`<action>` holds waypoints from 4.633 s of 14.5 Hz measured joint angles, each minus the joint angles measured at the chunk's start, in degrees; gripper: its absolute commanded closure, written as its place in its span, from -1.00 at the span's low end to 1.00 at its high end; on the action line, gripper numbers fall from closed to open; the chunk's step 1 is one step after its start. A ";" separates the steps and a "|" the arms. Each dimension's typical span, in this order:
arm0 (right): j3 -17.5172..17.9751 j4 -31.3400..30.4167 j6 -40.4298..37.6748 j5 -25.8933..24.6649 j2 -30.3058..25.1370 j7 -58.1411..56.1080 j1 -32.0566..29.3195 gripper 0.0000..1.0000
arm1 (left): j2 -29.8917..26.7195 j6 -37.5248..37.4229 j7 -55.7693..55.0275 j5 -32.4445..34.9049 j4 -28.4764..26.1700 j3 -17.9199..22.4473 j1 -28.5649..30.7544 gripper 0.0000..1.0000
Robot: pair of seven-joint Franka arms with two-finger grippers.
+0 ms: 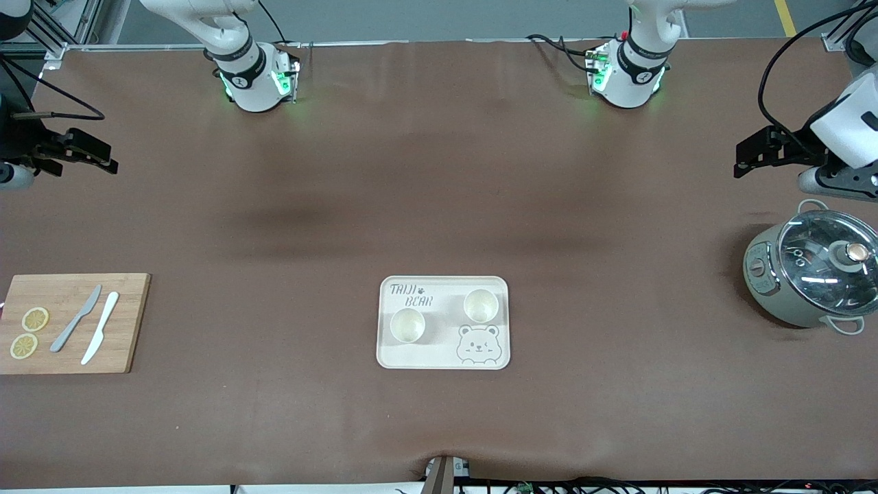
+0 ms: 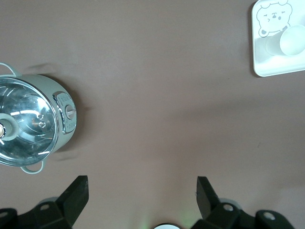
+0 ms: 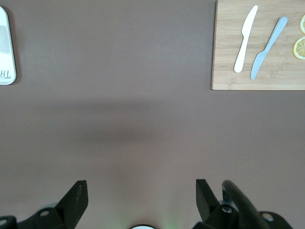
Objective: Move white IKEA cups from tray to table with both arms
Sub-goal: 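Reach the left gripper down to the cup on the bear tray, then grasp the cup with the left gripper while the right gripper reaches the other cup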
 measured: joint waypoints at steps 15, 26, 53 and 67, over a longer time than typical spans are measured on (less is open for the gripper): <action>0.14 -0.39 0.24 0.00 0.38 -0.04 0.00 -1.00 | 14.73 6.34 -18.13 -0.42 8.95 -5.80 -7.77 -1.00; 0.23 -0.41 0.66 0.00 0.67 -0.04 0.00 -1.00 | 30.47 27.06 -32.03 -0.42 11.49 -5.50 -19.15 -1.00; 1.92 17.01 40.47 8.07 39.83 51.65 29.70 -1.00 | 47.18 46.73 -38.29 0.97 11.15 -1.75 -26.29 -1.00; 1.84 17.65 51.15 5.51 49.27 53.48 32.35 -1.00 | 48.35 48.76 -48.58 1.14 10.33 -1.41 -26.75 1.00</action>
